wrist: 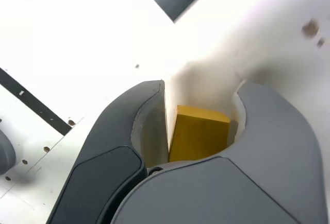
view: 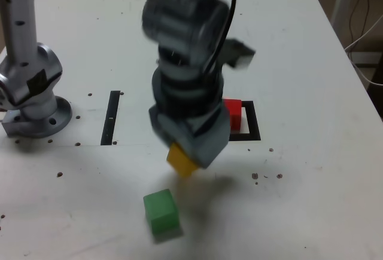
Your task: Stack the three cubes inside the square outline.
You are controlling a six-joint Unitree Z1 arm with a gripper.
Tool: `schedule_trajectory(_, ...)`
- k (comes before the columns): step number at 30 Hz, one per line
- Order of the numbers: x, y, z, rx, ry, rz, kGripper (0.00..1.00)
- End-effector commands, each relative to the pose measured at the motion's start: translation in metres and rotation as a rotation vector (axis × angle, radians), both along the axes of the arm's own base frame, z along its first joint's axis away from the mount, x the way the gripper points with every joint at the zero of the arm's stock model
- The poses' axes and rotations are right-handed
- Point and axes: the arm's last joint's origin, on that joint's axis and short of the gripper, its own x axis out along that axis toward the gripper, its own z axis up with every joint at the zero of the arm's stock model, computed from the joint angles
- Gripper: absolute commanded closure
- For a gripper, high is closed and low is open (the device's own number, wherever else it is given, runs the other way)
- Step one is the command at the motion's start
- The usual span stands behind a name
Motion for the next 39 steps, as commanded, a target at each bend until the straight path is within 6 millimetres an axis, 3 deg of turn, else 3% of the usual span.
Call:
schedule_trajectory(1,0.004,0.011,0.012,-0.005,-0.009,0.034,0.68)
schedule_trajectory(9,0.024,0.045,0.039,-0.023,-0.063,0.182,0.68)
schedule_trajectory(16,0.040,0.076,0.056,-0.003,-0.138,0.413,0.68)
schedule_trajectory(24,0.042,0.101,0.049,0.063,-0.102,0.638,0.68)
schedule_trajectory(39,0.062,0.101,0.023,0.126,-0.087,0.730,0.68)
